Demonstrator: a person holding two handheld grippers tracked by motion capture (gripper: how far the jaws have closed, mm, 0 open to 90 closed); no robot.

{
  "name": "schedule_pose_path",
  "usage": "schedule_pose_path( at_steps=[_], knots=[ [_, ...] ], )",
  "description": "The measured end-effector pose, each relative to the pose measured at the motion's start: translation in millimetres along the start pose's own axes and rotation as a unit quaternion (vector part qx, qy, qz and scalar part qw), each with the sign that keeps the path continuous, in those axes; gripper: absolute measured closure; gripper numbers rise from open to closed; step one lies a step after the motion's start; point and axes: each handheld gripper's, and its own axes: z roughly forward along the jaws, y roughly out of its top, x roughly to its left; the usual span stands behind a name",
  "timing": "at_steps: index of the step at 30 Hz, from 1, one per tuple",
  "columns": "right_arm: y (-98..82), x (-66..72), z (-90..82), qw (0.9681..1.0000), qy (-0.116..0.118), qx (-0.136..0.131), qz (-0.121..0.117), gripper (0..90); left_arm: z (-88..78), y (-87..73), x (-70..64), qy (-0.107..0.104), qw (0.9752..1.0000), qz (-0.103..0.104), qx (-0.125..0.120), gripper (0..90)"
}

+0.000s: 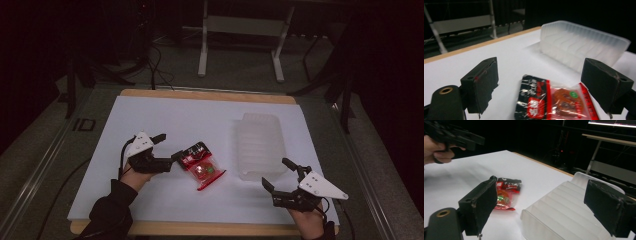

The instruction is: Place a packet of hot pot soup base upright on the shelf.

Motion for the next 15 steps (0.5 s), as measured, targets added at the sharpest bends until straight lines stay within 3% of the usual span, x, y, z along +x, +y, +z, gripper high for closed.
schedule_pose_path(
  at_steps=[3, 6, 8, 12, 15],
  knots=[
    [-0.5, 0.0, 1.2, 1.0000, 0.001, 0.005, 0.003, 11.4, 8.9, -3.3, 4.2, 0.003, 0.9999, -0.005, 0.013, 15.5],
    [-1.2, 0.7, 2.4, 0.9999, 0.004, 0.009, 0.002, 11.6, 18.8, -7.4, 7.4, 0.020, 0.9991, 0.000, 0.037, 17.4],
    [-1.4, 1.3, 2.6, 0.9999, 0.005, 0.010, 0.002, 11.6, 24.4, -10.0, 10.4, 0.019, 0.9987, -0.012, 0.046, 17.4],
    [-2.2, 1.7, 3.4, 0.9999, 0.012, 0.012, 0.003, 12.9, 36.6, -15.9, 18.0, 0.032, 0.9963, -0.032, 0.073, 19.5],
    [-2.8, 1.9, 3.5, 0.9998, 0.014, 0.013, 0.002, 12.9, 44.0, -22.3, 21.4, 0.041, 0.9945, -0.031, 0.092, 22.8]
  ],
)
